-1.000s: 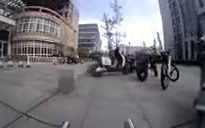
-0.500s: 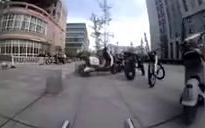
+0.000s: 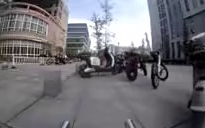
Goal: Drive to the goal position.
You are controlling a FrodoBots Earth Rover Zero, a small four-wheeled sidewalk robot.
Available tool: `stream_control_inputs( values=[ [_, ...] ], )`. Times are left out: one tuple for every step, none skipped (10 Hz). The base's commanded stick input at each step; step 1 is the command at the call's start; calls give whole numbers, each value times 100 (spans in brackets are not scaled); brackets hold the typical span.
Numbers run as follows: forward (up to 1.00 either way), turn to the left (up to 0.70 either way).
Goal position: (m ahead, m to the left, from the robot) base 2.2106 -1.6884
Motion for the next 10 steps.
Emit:
stream_control_inputs(
  values=[
    [45,0],
    [45,-12],
    [45,-27],
    [0,-45],
    [0,-45],
    [0,-45],
    [0,-45],
    [0,-45],
    [0,-45],
    [0,-45]
  ],
)
